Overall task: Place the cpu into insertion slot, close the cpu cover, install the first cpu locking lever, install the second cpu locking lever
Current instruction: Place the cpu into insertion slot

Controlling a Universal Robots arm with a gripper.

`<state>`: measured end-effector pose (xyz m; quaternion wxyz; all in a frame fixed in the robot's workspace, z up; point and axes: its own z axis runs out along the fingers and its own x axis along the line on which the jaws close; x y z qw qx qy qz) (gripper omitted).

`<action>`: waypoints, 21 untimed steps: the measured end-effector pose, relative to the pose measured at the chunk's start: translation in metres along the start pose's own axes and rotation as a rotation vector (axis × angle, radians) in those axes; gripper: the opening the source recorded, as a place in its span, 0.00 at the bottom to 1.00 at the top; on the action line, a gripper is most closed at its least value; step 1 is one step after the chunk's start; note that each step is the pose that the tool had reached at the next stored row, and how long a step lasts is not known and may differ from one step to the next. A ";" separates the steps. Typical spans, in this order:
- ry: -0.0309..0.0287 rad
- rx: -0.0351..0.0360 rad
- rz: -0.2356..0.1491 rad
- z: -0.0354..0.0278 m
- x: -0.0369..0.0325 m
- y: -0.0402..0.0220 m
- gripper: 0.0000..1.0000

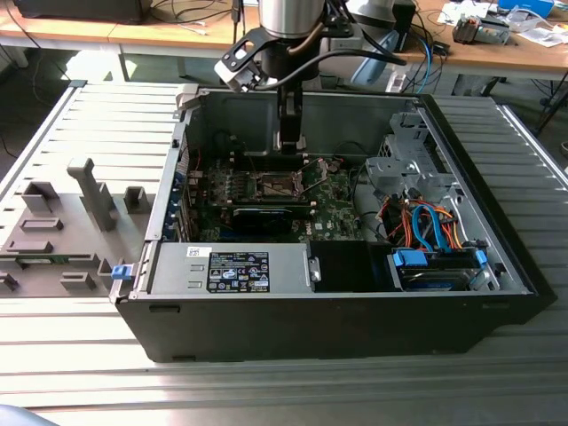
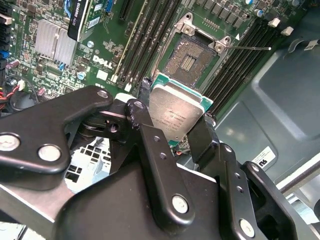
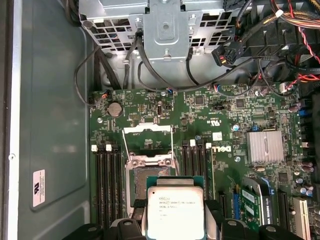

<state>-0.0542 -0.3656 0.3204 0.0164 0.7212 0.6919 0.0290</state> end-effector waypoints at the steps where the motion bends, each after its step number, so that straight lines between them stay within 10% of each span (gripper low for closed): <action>1: 0.0000 0.0000 0.000 0.0006 0.0000 -0.0003 0.54; 21: 0.0000 0.0000 0.000 0.0093 -0.0003 -0.0036 0.54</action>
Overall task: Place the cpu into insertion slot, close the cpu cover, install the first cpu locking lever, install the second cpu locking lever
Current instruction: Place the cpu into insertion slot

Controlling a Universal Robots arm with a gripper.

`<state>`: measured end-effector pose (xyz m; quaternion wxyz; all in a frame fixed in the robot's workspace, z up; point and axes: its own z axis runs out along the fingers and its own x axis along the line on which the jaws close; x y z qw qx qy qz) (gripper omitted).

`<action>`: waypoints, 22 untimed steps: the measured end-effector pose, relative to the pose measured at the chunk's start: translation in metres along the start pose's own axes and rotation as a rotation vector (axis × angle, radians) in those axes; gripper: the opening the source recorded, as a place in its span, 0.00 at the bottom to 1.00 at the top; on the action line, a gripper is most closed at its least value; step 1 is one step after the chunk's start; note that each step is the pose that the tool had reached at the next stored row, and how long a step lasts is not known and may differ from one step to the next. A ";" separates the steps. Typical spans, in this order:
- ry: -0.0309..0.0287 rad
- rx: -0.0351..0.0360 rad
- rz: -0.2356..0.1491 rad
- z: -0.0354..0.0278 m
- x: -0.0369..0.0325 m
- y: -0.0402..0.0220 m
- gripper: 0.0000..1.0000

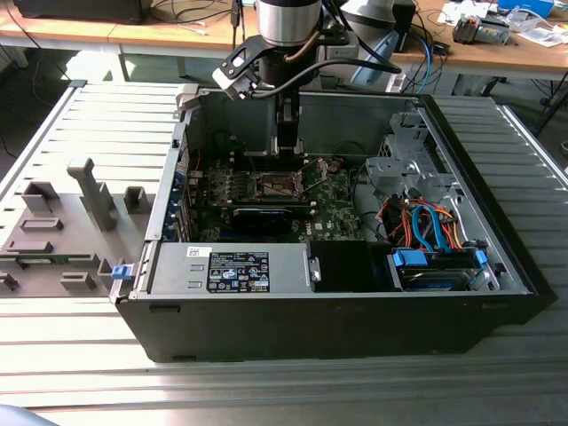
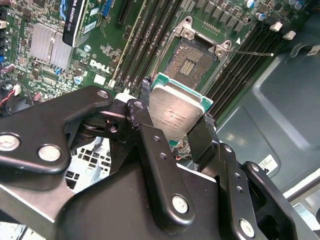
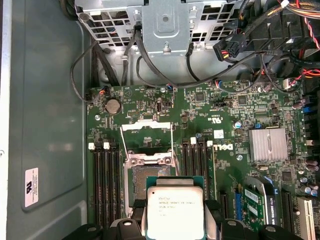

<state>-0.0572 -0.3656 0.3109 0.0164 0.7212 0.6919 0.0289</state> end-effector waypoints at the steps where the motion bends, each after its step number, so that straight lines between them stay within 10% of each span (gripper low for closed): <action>1: 0.0001 -0.0001 0.000 0.0002 0.0000 0.0000 0.54; 22: 0.0008 0.0002 -0.013 0.0055 0.0023 -0.0004 0.54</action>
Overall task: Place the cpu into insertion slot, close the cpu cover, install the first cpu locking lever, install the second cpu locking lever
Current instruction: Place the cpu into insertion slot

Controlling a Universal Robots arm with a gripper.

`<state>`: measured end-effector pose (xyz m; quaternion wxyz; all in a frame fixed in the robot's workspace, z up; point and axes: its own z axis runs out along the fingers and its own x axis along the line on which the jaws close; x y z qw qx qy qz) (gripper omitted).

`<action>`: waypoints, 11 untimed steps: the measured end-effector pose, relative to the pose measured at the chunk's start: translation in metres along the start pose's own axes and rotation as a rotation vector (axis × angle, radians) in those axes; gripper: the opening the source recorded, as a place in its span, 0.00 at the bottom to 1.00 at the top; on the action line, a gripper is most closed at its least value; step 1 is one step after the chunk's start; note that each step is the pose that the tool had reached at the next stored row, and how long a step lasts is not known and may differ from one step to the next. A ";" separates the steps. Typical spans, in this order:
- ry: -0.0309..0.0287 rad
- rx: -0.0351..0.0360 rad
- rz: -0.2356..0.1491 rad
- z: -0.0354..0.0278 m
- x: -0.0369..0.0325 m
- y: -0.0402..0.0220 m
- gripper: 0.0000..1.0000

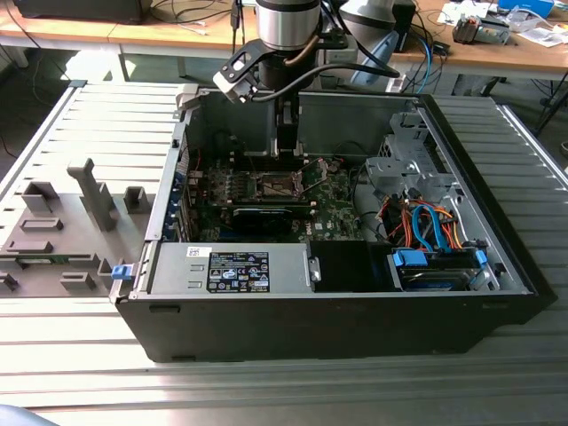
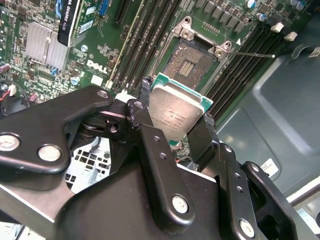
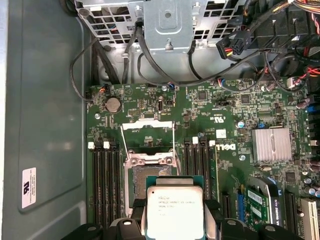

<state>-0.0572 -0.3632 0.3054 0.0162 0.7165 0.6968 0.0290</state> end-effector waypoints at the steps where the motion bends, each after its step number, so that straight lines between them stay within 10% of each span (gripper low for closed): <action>1: 0.0004 0.0002 -0.007 0.0001 0.0003 0.0000 0.54; 11: 0.0025 0.0008 -0.039 0.0012 0.0011 -0.0001 0.54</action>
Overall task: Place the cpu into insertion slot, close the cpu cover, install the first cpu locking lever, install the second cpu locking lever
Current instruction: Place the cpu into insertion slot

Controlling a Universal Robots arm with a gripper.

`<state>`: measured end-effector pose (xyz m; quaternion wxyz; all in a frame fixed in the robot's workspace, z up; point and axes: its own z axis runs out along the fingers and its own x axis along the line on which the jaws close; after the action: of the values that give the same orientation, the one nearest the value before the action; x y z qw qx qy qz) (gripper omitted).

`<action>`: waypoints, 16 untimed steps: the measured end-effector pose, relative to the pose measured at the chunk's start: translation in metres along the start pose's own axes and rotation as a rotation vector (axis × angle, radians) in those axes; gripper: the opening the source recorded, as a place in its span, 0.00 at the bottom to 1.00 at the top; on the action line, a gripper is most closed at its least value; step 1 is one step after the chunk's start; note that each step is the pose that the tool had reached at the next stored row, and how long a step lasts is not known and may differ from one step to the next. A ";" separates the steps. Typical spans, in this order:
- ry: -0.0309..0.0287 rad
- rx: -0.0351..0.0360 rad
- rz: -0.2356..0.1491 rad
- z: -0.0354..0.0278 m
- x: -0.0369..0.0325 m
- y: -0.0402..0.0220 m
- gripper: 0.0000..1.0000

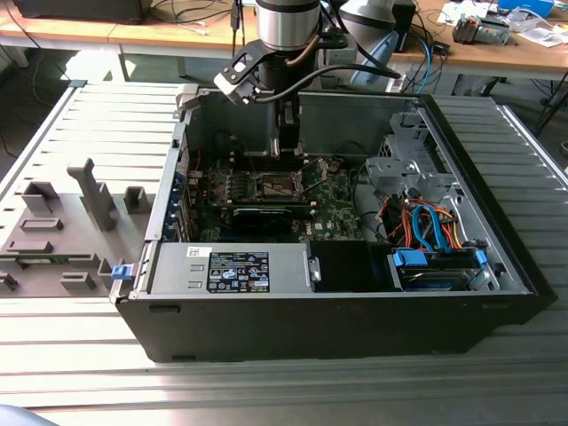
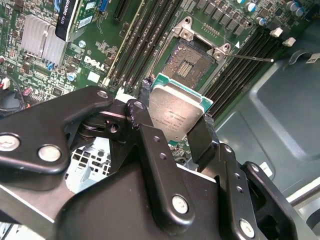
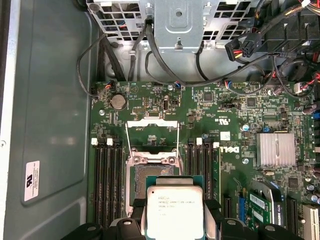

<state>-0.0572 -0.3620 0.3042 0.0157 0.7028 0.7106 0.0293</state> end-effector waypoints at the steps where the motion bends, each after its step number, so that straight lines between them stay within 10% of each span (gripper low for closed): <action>1: 0.0000 0.0000 0.000 0.0001 0.0000 0.0000 0.54; 16: 0.0003 -0.0002 0.000 0.0077 0.0001 -0.0006 0.54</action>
<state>-0.0573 -0.3618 0.2964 0.0156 0.7028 0.7106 0.0295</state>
